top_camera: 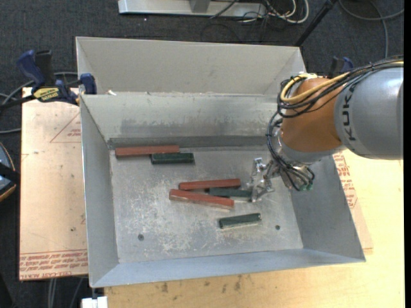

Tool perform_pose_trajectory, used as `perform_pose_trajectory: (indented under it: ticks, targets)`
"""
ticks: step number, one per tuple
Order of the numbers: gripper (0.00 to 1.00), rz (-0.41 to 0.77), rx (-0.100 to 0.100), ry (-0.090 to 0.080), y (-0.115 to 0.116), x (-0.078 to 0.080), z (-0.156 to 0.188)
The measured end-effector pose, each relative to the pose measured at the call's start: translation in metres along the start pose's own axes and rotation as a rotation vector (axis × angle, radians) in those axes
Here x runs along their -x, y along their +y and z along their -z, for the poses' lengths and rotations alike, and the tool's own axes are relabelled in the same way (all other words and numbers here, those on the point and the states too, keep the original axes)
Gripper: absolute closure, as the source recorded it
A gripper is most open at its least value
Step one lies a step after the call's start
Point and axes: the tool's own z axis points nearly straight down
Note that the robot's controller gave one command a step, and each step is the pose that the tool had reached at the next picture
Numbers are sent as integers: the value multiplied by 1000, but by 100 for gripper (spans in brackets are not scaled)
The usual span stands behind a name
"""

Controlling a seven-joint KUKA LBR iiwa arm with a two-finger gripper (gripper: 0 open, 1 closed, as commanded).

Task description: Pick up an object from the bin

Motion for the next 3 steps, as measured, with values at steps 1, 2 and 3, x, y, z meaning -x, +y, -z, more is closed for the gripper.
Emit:
perform_pose_trajectory:
  ticks: [1, 2, 3]
  targets:
    - [0, 0, 2, 5, 1, -1, -2]
    - [0, 0, 2, 4, 1, -1, -2]
    - [100, -27, 4, 2, 78, 26, 4]
